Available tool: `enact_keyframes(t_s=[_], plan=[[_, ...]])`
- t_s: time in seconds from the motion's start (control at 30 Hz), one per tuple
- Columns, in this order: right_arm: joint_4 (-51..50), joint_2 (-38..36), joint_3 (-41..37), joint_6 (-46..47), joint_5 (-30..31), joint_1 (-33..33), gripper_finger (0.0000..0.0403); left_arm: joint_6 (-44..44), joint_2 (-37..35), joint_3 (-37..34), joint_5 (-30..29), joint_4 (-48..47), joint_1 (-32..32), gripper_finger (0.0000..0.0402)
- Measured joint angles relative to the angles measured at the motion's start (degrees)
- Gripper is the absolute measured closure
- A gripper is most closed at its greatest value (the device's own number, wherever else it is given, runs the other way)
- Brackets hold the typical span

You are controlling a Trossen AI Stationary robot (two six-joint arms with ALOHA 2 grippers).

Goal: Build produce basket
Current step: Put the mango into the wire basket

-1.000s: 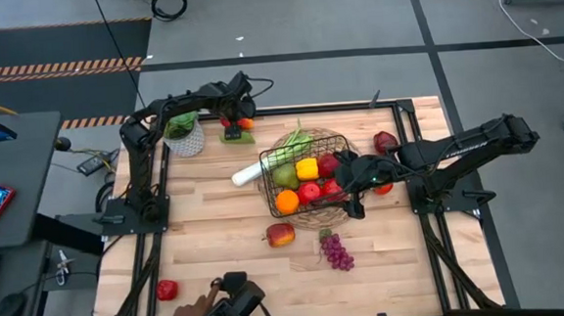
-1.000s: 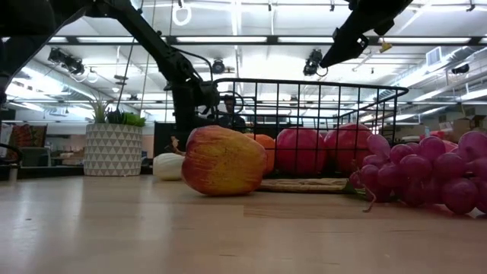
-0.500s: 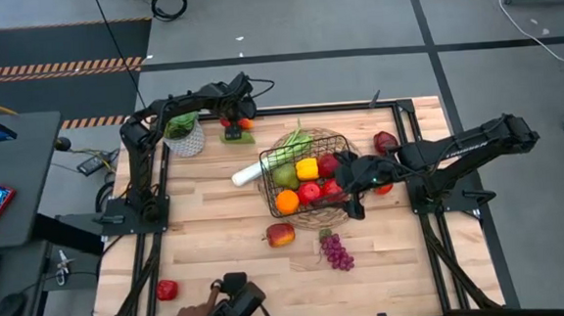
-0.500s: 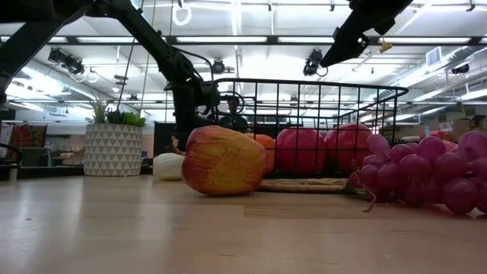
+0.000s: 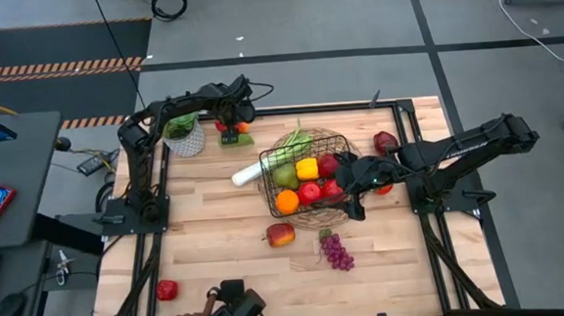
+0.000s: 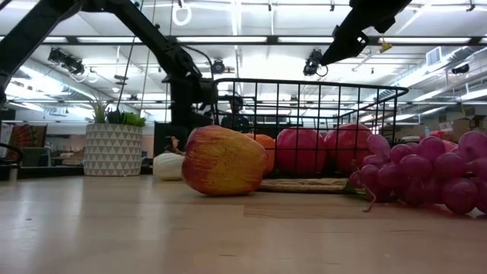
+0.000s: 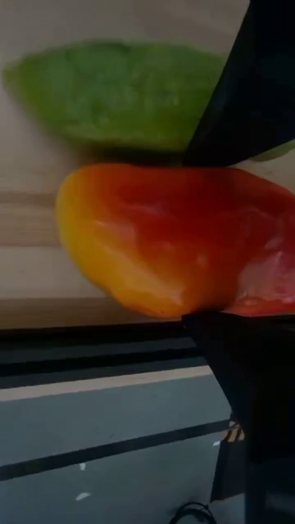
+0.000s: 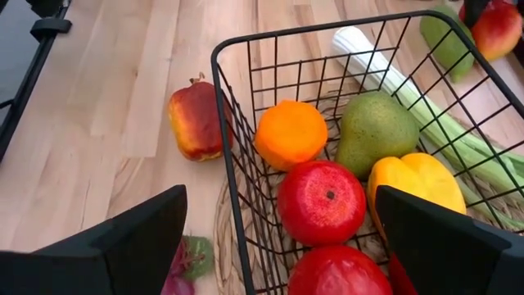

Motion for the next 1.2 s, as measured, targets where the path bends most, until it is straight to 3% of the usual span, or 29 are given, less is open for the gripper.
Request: enact_keyframes(t_s=[0.6,0.93,1.2], plan=[[0.3,0.0,0.0,0.2,-1.1,0.0,0.0003,-10.3,-18.8,0.0,3.7,-7.7,-6.7,0.0116],[0.2,0.0,0.0,-1.8,-1.3,0.0,0.0003,-18.9,-28.2,0.1,13.2,-6.8,-18.9,0.0116],[0.1,0.0,0.0,-2.0,-1.3,0.0,0.0003,-16.1,-29.4,0.1,13.5,-4.1,-30.4,0.0116]])
